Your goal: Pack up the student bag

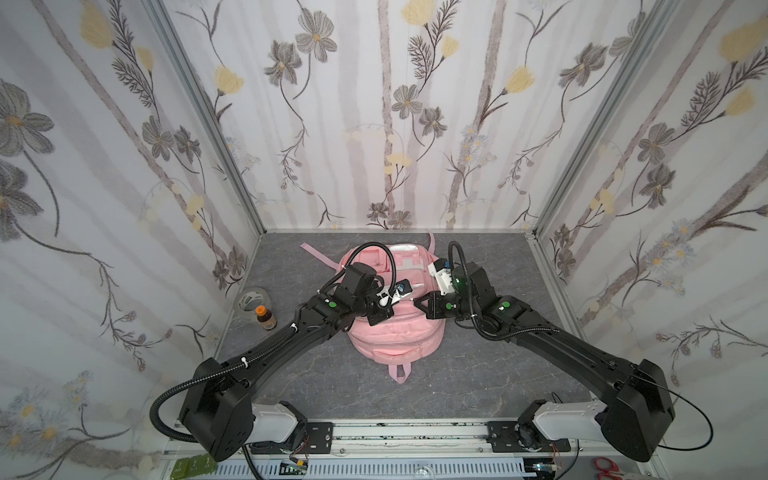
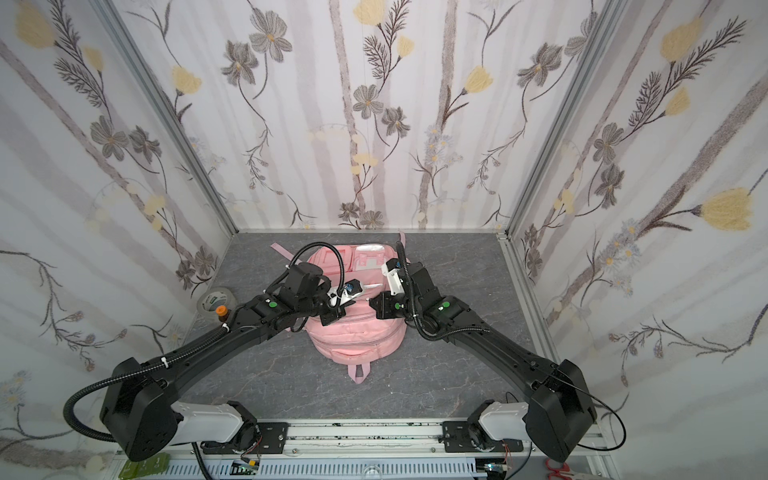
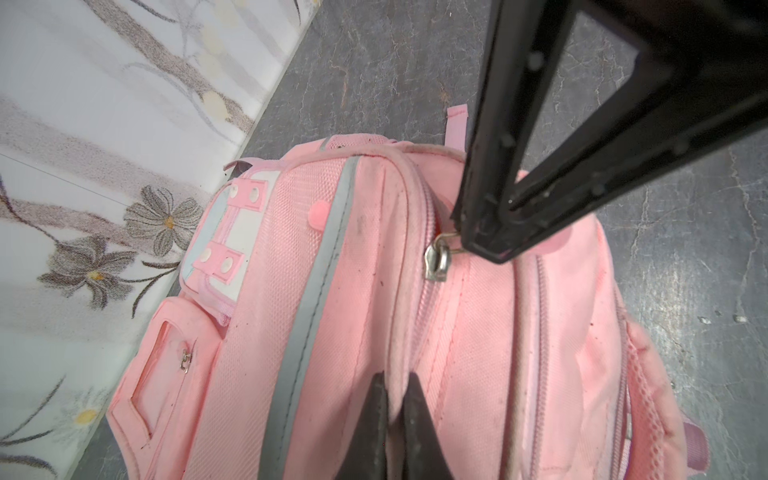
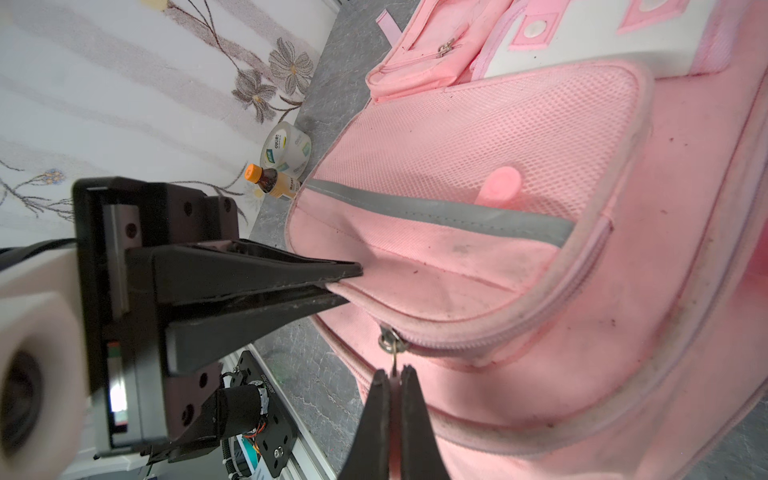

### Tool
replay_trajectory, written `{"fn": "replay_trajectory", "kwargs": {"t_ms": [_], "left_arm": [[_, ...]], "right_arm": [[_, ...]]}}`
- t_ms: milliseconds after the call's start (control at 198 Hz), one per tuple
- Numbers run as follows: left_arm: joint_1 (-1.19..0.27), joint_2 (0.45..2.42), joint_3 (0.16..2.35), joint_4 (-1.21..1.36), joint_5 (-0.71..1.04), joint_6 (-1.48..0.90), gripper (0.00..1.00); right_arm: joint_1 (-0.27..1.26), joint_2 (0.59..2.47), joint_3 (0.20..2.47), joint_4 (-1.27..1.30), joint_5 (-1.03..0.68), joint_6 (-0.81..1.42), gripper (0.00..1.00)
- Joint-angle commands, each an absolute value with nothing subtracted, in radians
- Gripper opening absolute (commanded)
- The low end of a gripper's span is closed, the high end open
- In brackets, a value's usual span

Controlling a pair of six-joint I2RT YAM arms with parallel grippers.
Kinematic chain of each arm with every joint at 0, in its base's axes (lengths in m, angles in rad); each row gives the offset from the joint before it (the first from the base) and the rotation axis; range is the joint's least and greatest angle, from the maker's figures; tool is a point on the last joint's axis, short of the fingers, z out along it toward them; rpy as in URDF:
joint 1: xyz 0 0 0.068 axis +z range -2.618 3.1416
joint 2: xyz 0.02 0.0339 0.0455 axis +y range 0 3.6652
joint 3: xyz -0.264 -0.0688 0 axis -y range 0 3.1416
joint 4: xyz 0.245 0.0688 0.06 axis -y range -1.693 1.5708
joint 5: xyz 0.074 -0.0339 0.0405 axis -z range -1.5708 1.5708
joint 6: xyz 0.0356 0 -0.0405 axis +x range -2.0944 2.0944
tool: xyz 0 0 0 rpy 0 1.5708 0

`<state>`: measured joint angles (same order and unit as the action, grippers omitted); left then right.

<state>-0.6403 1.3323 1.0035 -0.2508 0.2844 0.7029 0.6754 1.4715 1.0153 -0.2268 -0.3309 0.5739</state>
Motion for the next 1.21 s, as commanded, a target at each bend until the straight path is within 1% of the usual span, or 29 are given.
{"fn": "replay_trajectory", "kwargs": {"t_ms": [0, 147, 450, 531, 642, 748, 850, 890, 925, 930, 946, 951, 961, 996, 1021, 1042, 1067, 1082, 1107, 1158, 1209], "left_arm": [[-0.638, 1.318, 1.000, -0.253, 0.285, 0.702, 0.00], [-0.632, 1.328, 0.999, -0.230, 0.287, 0.706, 0.00], [-0.594, 1.298, 0.976, -0.219, 0.302, 0.699, 0.00], [-0.586, 1.289, 0.967, -0.213, 0.318, 0.693, 0.00], [-0.566, 1.264, 0.934, -0.201, 0.383, 0.687, 0.00], [-0.554, 1.220, 0.892, -0.196, 0.441, 0.684, 0.00], [-0.544, 1.208, 0.884, -0.212, 0.488, 0.694, 0.00], [-0.543, 1.209, 0.877, -0.194, 0.482, 0.686, 0.00], [-0.543, 1.213, 0.871, -0.151, 0.437, 0.649, 0.00], [-0.543, 1.214, 0.870, -0.147, 0.429, 0.641, 0.00], [-0.542, 1.216, 0.869, -0.120, 0.405, 0.617, 0.00], [-0.542, 1.217, 0.870, -0.114, 0.397, 0.608, 0.02], [-0.540, 1.218, 0.870, -0.099, 0.383, 0.591, 0.11], [-0.531, 1.215, 0.870, -0.052, 0.352, 0.539, 0.49], [-0.524, 1.207, 0.865, -0.007, 0.329, 0.504, 0.71], [-0.520, 1.199, 0.854, 0.039, 0.303, 0.474, 0.85], [-0.515, 1.183, 0.833, 0.113, 0.265, 0.433, 0.97], [-0.511, 1.173, 0.815, 0.167, 0.241, 0.410, 1.00], [-0.506, 1.152, 0.781, 0.247, 0.196, 0.370, 1.00], [-0.488, 1.118, 0.699, 0.436, 0.094, 0.301, 1.00], [-0.461, 1.105, 0.635, 0.550, -0.040, 0.251, 1.00]], "right_arm": [[0.672, 1.480, 1.038, -0.188, -0.312, 0.557, 0.00], [0.667, 1.477, 1.037, -0.212, -0.276, 0.549, 0.00], [0.616, 1.447, 0.995, -0.222, -0.271, 0.536, 0.00], [0.590, 1.441, 0.991, -0.280, -0.188, 0.534, 0.00], [0.480, 1.461, 0.944, -0.259, -0.116, 0.507, 0.00], [0.395, 1.520, 0.963, -0.175, -0.152, 0.475, 0.00], [0.381, 1.576, 1.007, -0.133, -0.176, 0.451, 0.00], [0.378, 1.590, 1.029, -0.132, -0.200, 0.440, 0.00], [0.372, 1.628, 1.045, -0.132, -0.222, 0.436, 0.00], [0.372, 1.630, 1.047, -0.132, -0.223, 0.436, 0.00], [0.369, 1.637, 1.053, -0.131, -0.226, 0.435, 0.06], [0.368, 1.638, 1.053, -0.131, -0.227, 0.435, 0.08], [0.366, 1.642, 1.056, -0.131, -0.225, 0.437, 0.13], [0.361, 1.645, 1.058, -0.131, -0.202, 0.442, 0.33], [0.357, 1.645, 1.056, -0.130, -0.168, 0.448, 0.44], [0.352, 1.642, 1.053, -0.128, -0.136, 0.456, 0.52], [0.344, 1.638, 1.048, -0.122, -0.093, 0.464, 0.60], [0.338, 1.635, 1.043, -0.117, -0.067, 0.469, 0.64], [0.326, 1.630, 1.036, -0.101, -0.033, 0.471, 0.69], [0.301, 1.622, 1.013, -0.044, 0.025, 0.448, 0.73], [0.277, 1.619, 0.983, 0.020, 0.097, 0.393, 0.77]]}}
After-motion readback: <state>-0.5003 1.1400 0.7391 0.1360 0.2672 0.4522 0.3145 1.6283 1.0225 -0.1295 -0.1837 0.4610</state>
